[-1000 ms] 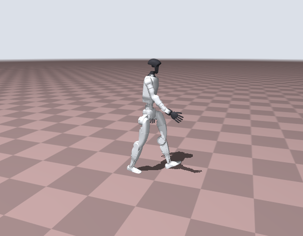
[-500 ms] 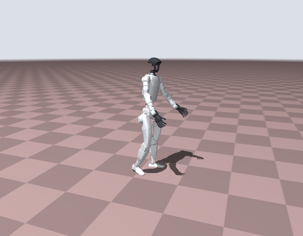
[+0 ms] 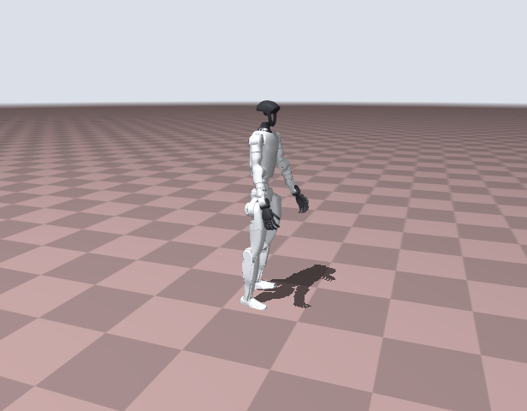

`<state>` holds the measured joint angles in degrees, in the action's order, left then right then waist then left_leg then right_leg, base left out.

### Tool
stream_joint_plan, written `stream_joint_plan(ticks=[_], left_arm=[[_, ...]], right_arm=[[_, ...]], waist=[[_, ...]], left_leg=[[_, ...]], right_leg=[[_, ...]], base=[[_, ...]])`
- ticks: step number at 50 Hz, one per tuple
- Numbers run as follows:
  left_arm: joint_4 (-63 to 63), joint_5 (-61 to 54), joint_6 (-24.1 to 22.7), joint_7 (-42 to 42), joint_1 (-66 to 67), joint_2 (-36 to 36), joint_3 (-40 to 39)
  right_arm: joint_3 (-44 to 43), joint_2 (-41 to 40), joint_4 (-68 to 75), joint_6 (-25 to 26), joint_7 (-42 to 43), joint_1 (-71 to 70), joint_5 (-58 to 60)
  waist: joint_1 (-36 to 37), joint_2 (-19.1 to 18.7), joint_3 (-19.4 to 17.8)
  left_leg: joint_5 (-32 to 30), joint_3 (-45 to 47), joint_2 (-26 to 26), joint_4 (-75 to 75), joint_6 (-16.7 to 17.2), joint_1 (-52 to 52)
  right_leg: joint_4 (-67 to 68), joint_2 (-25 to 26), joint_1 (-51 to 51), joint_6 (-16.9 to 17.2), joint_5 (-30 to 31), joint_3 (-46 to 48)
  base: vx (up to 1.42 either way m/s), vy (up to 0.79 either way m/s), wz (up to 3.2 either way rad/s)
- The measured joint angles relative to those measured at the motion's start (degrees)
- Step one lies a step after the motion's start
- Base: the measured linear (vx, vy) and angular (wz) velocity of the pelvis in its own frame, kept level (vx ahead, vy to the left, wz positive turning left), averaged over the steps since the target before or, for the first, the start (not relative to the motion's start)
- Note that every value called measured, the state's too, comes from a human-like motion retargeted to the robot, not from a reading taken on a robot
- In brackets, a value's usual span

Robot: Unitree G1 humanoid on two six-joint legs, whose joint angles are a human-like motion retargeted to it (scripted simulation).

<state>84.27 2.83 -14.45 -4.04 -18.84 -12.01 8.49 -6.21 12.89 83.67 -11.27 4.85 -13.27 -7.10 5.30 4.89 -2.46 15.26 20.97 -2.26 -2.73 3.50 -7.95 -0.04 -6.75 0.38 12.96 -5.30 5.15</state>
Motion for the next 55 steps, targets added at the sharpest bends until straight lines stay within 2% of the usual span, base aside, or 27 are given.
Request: stream_joint_plan(ticks=[7, 12, 19, 42, 55], left_arm=[[6.9, -2.6, 1.1, -2.6, 7.1, 1.2, -1.6], [6.4, -5.7, 1.3, -3.4, 11.4, 1.1, -6.4], [4.5, -8.7, 0.5, -2.2, 11.6, 0.4, -8.1], [1.6, -2.1, 1.2, -1.5, -4.2, 4.4, 2.9], [-0.9, 3.7, 1.0, -2.2, -8.3, 6.9, 10.9]], right_arm=[[0.6, 0.0, -0.5, -0.4, 0.1, -0.8, -2.2], [2.3, 0.4, -1.0, -0.6, -0.4, -1.3, -3.2], [1.6, 0.3, -1.3, -0.6, 0.2, -1.8, -0.2], [8.6, -2.8, -1.6, 1.0, -0.9, -5.7, 3.2], [7.7, -2.3, -0.2, 2.0, -1.8, -5.8, 5.7]], waist=[[0.9, -0.5, -0.2], [1.3, -0.9, 0.0], [4.1, -0.7, -0.6], [1.9, -0.6, 0.1], [0.4, -0.9, -0.4]], left_leg=[[0.7, -0.2, 0.1, 0.4, -0.4, -0.3], [0.9, -1.1, 0.2, 0.4, -0.4, -0.4], [0.7, -2.0, 0.3, 0.1, -0.2, -0.2], [1.0, -2.5, 0.8, 0.3, -0.2, 0.1], [1.2, -1.4, 1.1, 0.2, -0.2, -0.1]], right_leg=[[1.3, 0.0, 0.0, -0.2, -1.6, 0.2], [1.3, 0.0, 0.5, -0.3, -2.5, 1.1], [0.7, 0.0, 0.8, -0.3, -2.7, 1.9], [-0.1, 0.4, 1.2, -0.6, -3.5, 2.9], [0.0, 0.8, 0.9, -0.5, -3.6, 2.0]], base=[[0.09, -0.04, 0.04], [0.07, -0.04, 0.17], [0.01, -0.01, 0.02], [0.0, 0.0, 0.0], [0.0, 0.0, 0.0]])
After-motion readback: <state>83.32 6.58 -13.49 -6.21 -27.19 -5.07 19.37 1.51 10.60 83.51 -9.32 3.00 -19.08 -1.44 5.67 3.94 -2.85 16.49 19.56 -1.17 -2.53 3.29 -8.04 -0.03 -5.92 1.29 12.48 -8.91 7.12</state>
